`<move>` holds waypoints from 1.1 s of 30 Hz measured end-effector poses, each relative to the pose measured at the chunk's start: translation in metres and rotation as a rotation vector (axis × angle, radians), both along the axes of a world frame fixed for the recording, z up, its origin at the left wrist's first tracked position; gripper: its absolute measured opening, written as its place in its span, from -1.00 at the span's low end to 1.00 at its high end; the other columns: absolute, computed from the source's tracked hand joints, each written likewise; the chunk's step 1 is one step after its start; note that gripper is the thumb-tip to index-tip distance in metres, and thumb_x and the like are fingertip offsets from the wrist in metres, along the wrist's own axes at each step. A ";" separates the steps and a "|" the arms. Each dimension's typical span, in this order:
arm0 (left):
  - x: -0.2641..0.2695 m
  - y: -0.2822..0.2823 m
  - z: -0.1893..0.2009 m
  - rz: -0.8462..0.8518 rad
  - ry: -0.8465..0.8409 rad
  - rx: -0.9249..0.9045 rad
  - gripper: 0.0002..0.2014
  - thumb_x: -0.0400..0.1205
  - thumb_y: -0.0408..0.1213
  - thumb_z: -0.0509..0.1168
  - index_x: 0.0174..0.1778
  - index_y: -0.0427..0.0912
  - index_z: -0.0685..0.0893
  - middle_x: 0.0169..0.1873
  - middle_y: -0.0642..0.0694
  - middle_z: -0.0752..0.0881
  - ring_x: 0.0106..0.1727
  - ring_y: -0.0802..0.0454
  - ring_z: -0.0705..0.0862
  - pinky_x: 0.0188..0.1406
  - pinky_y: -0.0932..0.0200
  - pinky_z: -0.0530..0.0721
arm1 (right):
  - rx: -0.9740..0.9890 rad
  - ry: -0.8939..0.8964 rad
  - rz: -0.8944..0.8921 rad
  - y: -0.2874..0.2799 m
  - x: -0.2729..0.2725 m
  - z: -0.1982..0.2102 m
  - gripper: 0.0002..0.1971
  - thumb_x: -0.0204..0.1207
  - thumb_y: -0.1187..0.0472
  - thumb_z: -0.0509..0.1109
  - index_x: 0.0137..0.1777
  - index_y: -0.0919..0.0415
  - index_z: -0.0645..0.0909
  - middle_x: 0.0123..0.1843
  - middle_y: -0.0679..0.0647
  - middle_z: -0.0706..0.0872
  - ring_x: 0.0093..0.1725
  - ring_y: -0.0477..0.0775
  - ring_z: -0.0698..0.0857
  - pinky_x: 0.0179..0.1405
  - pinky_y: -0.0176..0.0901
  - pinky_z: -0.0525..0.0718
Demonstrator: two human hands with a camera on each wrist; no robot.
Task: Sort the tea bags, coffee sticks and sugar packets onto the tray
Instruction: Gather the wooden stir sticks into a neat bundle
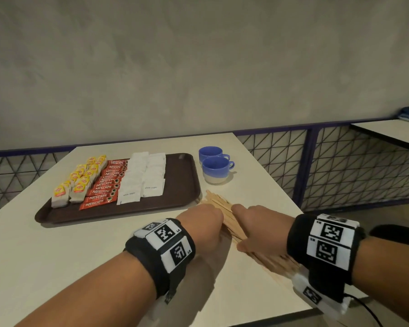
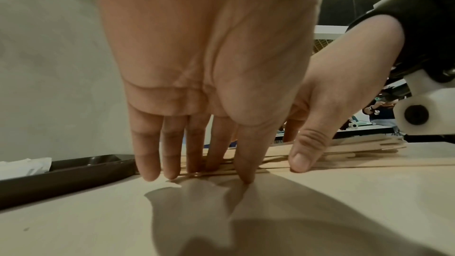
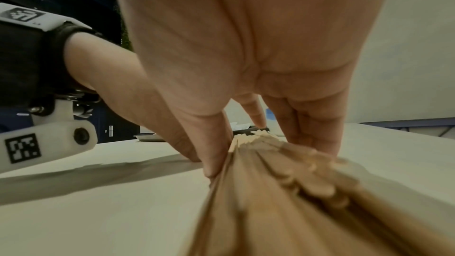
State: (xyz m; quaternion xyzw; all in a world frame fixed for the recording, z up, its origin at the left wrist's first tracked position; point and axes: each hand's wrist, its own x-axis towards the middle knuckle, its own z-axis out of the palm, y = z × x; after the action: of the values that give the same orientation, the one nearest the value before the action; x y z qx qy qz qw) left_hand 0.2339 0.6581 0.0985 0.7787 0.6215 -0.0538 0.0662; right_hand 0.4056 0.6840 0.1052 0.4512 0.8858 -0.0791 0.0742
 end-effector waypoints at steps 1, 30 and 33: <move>0.001 0.002 0.001 0.004 -0.009 -0.001 -0.67 0.54 -0.05 0.22 0.13 -0.03 0.72 0.02 -0.07 0.74 0.04 -0.13 0.76 0.07 -0.11 0.79 | 0.004 0.014 0.005 0.004 0.003 -0.001 -0.43 0.53 -0.12 0.52 0.37 0.07 0.34 0.03 0.05 0.60 -0.02 0.11 0.63 -0.18 -0.13 0.55; 0.014 0.020 0.004 -0.033 0.062 0.123 -0.91 0.69 -0.25 0.32 0.06 -0.16 0.61 0.03 -0.21 0.72 -0.10 -0.14 0.64 -0.15 0.07 0.54 | 0.014 0.007 0.094 0.008 0.042 -0.004 -0.48 0.51 -0.15 0.55 0.38 -0.02 0.49 0.12 0.02 0.71 0.05 0.05 0.62 0.07 0.02 0.68; 0.020 0.010 0.006 -0.053 0.073 0.143 -0.86 0.71 -0.22 0.31 0.11 -0.18 0.64 0.04 -0.21 0.72 -0.13 -0.10 0.56 -0.14 0.08 0.51 | -0.012 0.026 0.081 0.007 0.053 -0.001 -0.39 0.49 -0.12 0.58 0.49 -0.10 0.45 0.22 -0.02 0.71 0.14 0.04 0.64 0.17 0.04 0.69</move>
State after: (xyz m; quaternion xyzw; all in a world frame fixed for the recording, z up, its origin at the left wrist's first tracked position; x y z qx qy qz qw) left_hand 0.2535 0.6677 0.1041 0.7951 0.6051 -0.0395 -0.0135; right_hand 0.4588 0.6906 0.1041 0.4136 0.9037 -0.0872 0.0686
